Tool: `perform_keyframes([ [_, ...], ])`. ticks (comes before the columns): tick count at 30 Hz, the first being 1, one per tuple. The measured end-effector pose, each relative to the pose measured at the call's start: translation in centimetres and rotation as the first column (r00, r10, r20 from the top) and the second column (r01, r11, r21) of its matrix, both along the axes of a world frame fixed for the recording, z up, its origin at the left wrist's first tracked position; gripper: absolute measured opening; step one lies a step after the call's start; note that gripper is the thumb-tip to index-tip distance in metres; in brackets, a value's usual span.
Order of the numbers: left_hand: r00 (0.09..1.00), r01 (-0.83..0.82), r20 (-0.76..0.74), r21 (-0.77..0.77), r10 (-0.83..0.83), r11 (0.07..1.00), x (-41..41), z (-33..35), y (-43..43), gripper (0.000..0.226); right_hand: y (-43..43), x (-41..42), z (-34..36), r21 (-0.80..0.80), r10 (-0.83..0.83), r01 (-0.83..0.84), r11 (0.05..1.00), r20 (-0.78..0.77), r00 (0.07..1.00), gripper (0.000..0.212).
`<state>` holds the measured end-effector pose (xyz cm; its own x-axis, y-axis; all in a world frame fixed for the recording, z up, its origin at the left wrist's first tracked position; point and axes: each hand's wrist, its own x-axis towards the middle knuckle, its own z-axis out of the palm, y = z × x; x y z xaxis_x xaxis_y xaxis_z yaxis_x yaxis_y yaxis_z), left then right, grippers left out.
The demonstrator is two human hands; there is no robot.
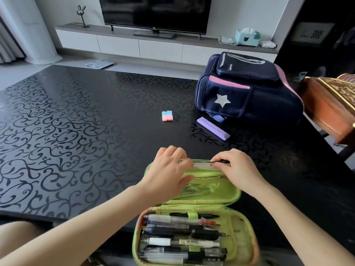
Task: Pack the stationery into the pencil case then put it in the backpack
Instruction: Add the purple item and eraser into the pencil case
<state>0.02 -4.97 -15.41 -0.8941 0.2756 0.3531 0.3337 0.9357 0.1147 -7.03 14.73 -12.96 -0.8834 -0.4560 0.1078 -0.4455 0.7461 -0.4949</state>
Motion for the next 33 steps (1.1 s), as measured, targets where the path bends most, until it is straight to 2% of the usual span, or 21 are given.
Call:
perform_keyframes([
  [3, 1.000, 0.009, 0.011, -0.060, -0.008, 0.998, 0.4, -1.2, 0.0, 0.021, -0.5, 0.0, -0.4, 0.104, 0.074, -0.074, 0.992, 0.010, 0.997, 0.011],
  [5, 1.000, 0.002, -0.005, -0.028, -0.002, 1.000, 0.3, -1.5, -0.1, 0.006, -1.2, 0.1, -0.4, 0.168, 0.114, -0.112, 0.979, 0.000, 0.993, 0.013],
  [6, 1.000, -0.006, -0.011, 0.006, 0.006, 1.000, 0.2, -1.5, 0.0, 0.005, -1.4, 0.0, -0.3, 0.184, 0.122, -0.119, 0.976, -0.004, 0.992, 0.014],
  [8, 1.000, -0.005, -0.024, 0.070, 0.007, 0.998, 0.2, -1.6, 0.2, 0.011, -2.0, 0.1, 0.0, 0.197, 0.156, -0.152, 0.968, -0.001, 0.988, 0.016],
  [11, 0.999, 0.024, -0.038, 0.127, -0.019, 0.992, 0.2, -1.7, 0.5, 0.008, -2.8, 0.3, 0.4, 0.167, 0.221, -0.240, 0.956, 0.126, 0.967, 0.015],
  [14, 0.999, 0.050, -0.014, 0.080, -0.049, 0.996, 0.0, -1.9, 0.6, 0.017, -3.5, 0.1, 0.6, 0.301, 0.325, -0.368, 0.880, 0.183, 0.928, 0.024],
  [16, 0.999, 0.053, 0.007, 0.076, -0.054, 0.996, -0.2, -2.0, 0.4, 0.022, -3.5, -0.1, 1.2, 0.365, 0.333, -0.398, 0.842, 0.230, 0.915, 0.025],
  [18, 0.998, 0.047, 0.031, 0.098, -0.050, 0.994, -0.4, -2.1, 0.1, 0.026, -3.0, -0.4, 1.9, 0.331, 0.274, -0.374, 0.867, 0.311, 0.910, 0.027],
  [21, 0.998, 0.041, 0.042, 0.123, -0.046, 0.992, -0.8, -2.4, 0.0, 0.027, -2.1, -1.4, 2.5, 0.093, 0.189, -0.248, 0.964, 0.414, 0.890, 0.032],
  [23, 0.999, 0.037, 0.029, 0.117, -0.041, 0.992, -1.1, -2.6, -0.1, 0.027, -1.6, -3.5, 1.9, -0.032, 0.063, -0.056, 0.998, 0.305, 0.950, 0.031],
  [25, 0.999, 0.030, 0.018, 0.097, -0.032, 0.995, -1.4, -2.6, -0.1, 0.023, -1.2, -6.3, 0.6, 0.027, -0.126, 0.125, 0.992, 0.032, 0.992, 0.026],
  [27, 1.000, 0.019, 0.013, 0.101, -0.021, 0.995, -2.3, -2.4, -0.3, 0.016, -1.0, -9.0, -0.7, 0.128, -0.260, 0.271, 0.954, -0.097, 0.961, 0.022],
  [31, 0.999, -0.022, 0.031, 0.133, 0.018, 0.991, -4.3, -2.0, -1.3, 0.022, -1.6, -12.0, -2.6, 0.354, -0.257, 0.277, 0.893, -0.104, 0.961, 0.039],
  [33, 0.998, -0.016, 0.067, 0.155, 0.005, 0.988, -4.9, -2.0, -1.6, 0.021, -2.1, -12.7, -3.3, 0.405, -0.220, 0.267, 0.874, -0.160, 0.962, 0.037],
])
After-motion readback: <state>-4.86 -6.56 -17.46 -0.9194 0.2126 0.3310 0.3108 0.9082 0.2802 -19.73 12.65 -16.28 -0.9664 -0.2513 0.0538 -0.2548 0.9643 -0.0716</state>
